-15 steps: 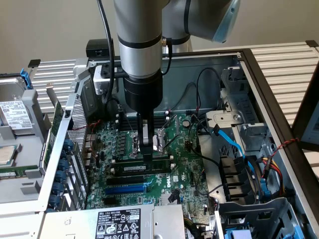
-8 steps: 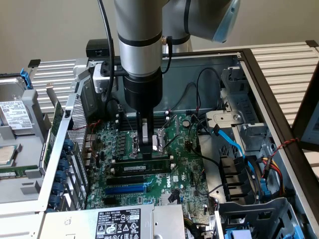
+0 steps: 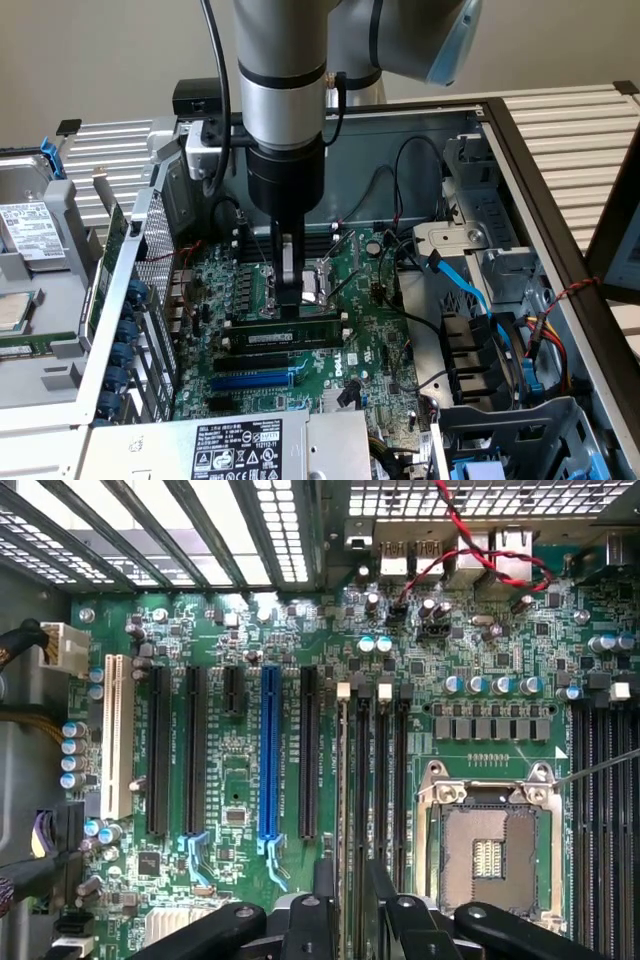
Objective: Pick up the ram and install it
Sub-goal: 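Press down the ram until it locks into place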
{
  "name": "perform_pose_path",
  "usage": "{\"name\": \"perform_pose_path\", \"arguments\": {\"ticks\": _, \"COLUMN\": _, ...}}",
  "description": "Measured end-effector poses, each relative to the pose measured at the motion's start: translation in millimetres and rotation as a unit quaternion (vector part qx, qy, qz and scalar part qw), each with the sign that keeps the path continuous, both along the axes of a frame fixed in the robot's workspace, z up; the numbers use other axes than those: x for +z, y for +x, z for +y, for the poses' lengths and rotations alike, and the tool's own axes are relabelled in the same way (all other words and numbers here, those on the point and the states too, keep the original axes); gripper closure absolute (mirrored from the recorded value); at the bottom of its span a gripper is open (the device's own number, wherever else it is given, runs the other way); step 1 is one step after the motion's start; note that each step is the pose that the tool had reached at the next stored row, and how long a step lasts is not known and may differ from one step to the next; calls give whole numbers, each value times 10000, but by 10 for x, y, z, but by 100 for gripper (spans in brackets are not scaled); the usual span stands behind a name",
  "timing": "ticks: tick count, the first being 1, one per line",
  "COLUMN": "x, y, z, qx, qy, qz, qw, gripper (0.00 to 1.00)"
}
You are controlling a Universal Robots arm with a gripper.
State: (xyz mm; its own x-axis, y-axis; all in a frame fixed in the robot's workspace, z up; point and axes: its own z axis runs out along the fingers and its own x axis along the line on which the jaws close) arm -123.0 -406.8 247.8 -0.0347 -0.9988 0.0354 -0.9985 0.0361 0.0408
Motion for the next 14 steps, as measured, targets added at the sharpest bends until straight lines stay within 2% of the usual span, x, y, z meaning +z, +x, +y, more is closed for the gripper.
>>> {"name": "perform_pose_path", "arguments": {"ticks": 3, "x": -1, "y": -3, "z": 10, "qx": 0, "qy": -1, "qz": 59, "qw": 10000, "gripper": 75}}
{"name": "perform_pose_path", "arguments": {"ticks": 4, "x": 0, "y": -3, "z": 10, "qx": -1, "qy": -2, "qz": 83, "qw": 10000, "gripper": 82}}
{"name": "perform_pose_path", "arguments": {"ticks": 5, "x": 0, "y": -4, "z": 10, "qx": -1, "qy": -3, "qz": 100, "qw": 9999, "gripper": 82}}
{"name": "perform_pose_path", "arguments": {"ticks": 6, "x": 1, "y": -6, "z": 10, "qx": -1, "qy": -4, "qz": 105, "qw": 9999, "gripper": 89}}
{"name": "perform_pose_path", "arguments": {"ticks": 9, "x": -8, "y": -23, "z": 10, "qx": 0, "qy": -11, "qz": 105, "qw": 9999, "gripper": 89}}
{"name": "perform_pose_path", "arguments": {"ticks": 11, "x": -20, "y": -46, "z": 10, "qx": -1, "qy": -43, "qz": 91, "qw": 9999, "gripper": 89}}
{"name": "perform_pose_path", "arguments": {"ticks": 13, "x": -27, "y": -65, "z": 10, "qx": -2, "qy": -86, "qz": 54, "qw": 9999, "gripper": 89}}
{"name": "perform_pose_path", "arguments": {"ticks": 14, "x": -29, "y": -70, "z": 10, "qx": -2, "qy": -111, "qz": 10, "qw": 9999, "gripper": 89}}
